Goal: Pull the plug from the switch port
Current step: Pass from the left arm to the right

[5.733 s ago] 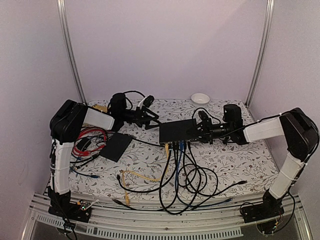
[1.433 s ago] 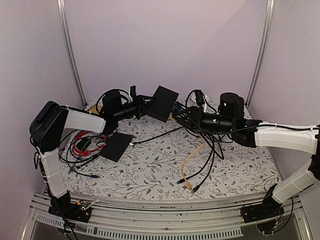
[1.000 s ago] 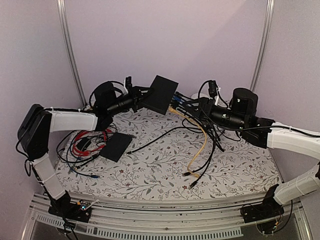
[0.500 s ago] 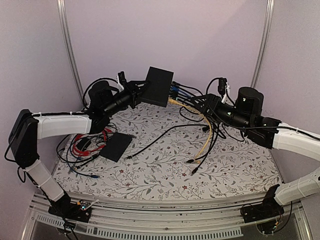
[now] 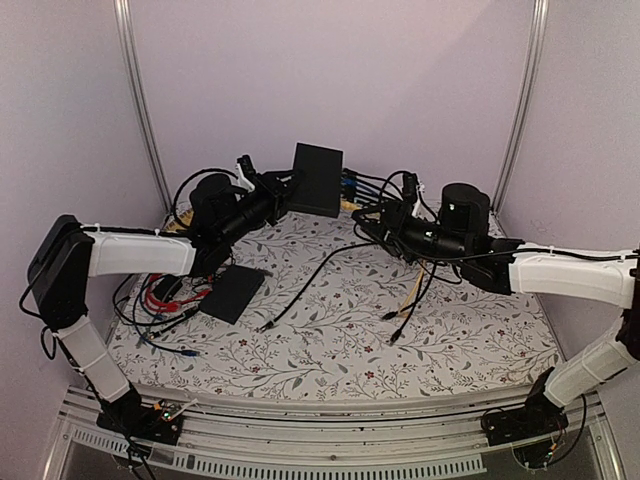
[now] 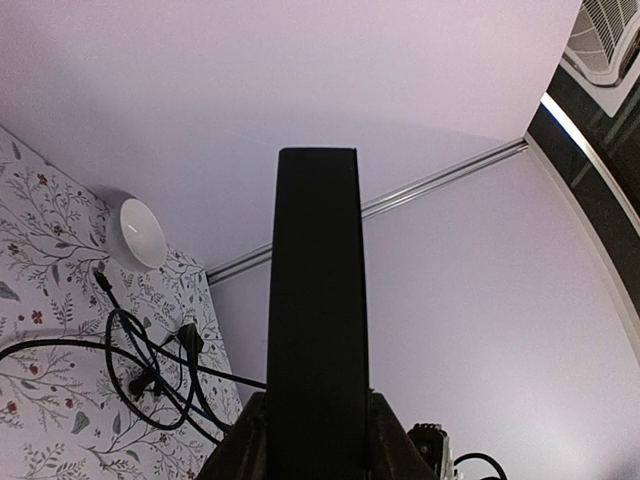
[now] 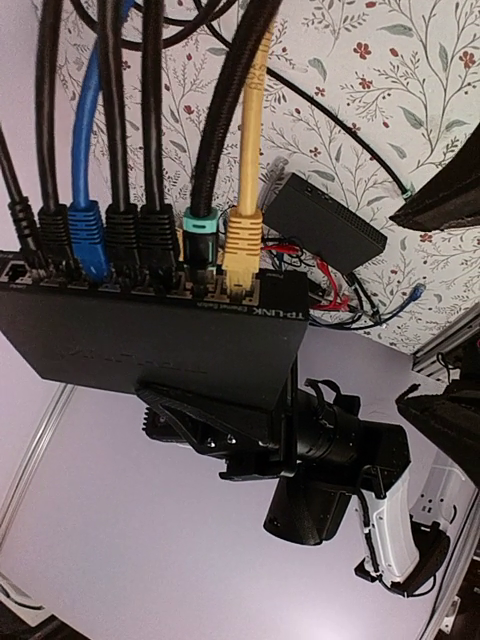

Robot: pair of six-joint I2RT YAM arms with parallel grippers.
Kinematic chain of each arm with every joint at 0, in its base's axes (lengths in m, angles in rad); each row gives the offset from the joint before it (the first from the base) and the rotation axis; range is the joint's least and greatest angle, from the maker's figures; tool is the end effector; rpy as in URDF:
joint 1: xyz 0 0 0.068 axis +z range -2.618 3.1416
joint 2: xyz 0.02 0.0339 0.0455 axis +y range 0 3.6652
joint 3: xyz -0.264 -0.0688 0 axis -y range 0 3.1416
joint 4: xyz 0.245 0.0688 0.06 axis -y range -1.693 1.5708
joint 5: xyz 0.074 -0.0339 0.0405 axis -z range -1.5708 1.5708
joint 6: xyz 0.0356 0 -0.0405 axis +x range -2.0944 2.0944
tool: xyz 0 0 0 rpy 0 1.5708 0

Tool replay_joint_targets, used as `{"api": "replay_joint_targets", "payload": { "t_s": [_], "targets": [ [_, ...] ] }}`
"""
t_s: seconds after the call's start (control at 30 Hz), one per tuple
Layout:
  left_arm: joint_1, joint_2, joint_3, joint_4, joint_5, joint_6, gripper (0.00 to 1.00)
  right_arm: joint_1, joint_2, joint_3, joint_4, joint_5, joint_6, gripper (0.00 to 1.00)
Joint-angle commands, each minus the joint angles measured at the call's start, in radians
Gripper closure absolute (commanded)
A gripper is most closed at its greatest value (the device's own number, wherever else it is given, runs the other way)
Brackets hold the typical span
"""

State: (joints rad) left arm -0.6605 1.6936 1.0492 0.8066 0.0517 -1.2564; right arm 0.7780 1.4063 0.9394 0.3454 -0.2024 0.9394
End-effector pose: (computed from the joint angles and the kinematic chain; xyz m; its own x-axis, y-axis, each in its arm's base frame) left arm 0.3087 -0.2422 0.2940 -0.5815 -0.7509 -0.3131 0.3232 0.1400 -0.9359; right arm 0.2305 0.2371 0.3040 -0.7207 0.4000 -0.5663 -0.4200 0.3979 0.8156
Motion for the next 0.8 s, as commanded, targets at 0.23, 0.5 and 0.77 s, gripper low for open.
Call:
{"api": "replay_joint_targets", "payload": {
  "t_s": [0.23, 0.5, 0.77],
  "targets": [
    [-0.033, -0.016, -0.025, 0.302, -0.093, -0.133, 1.0, 0.002, 0.086, -0.019, 0.224, -0.123, 0.099, 0.39],
    [-0.055, -0.001, -0.042, 0.36, -0.124, -0.211, 1.0, 0.002, 0.202, 0.029, 0.336, -0.159, 0.15, 0.37],
    [-0.054, -0.011, -0.073, 0.362, -0.117, -0.246, 1.0, 0.002, 0.247, 0.058, 0.421, -0.146, 0.155, 0.36]
  ]
}}
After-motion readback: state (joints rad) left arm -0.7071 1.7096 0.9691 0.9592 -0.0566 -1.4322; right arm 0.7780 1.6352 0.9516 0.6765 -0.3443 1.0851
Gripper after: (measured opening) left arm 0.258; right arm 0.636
